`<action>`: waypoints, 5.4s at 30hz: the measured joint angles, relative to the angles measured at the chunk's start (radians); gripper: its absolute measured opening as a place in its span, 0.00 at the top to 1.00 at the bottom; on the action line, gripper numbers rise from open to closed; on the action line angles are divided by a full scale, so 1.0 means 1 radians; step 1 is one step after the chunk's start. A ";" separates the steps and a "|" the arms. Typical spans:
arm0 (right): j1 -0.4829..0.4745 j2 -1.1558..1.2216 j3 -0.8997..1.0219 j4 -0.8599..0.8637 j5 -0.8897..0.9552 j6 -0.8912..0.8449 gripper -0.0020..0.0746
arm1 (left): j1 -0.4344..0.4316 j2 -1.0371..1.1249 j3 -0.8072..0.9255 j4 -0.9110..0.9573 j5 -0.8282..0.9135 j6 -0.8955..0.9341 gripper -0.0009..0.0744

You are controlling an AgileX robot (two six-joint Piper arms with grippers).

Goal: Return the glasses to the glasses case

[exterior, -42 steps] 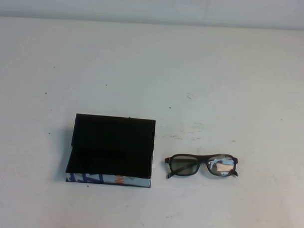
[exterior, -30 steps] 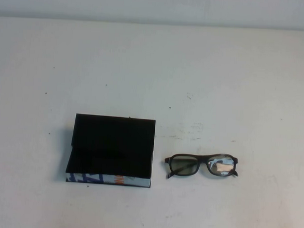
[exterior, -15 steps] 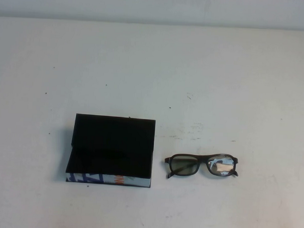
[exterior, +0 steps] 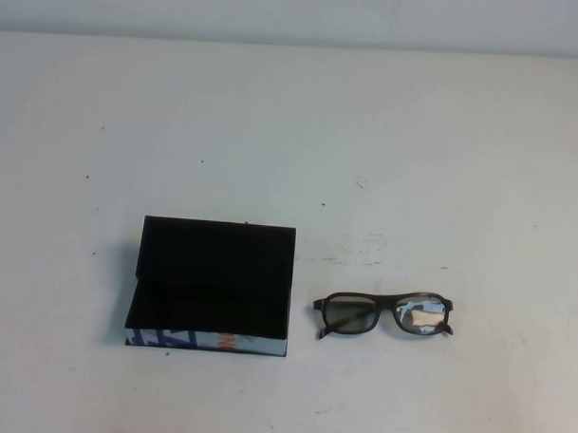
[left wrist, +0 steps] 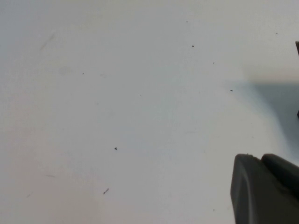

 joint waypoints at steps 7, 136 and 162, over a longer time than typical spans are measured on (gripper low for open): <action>0.000 0.000 0.000 0.330 -0.228 0.000 0.99 | 0.000 0.000 0.000 0.000 0.000 0.000 0.99; 0.619 1.923 -1.600 -0.098 0.909 -1.191 0.90 | 0.000 0.000 0.000 0.000 0.000 0.000 0.99; 0.866 2.221 -2.048 -0.097 0.925 -1.069 0.90 | 0.000 0.000 0.000 0.000 0.000 0.000 0.99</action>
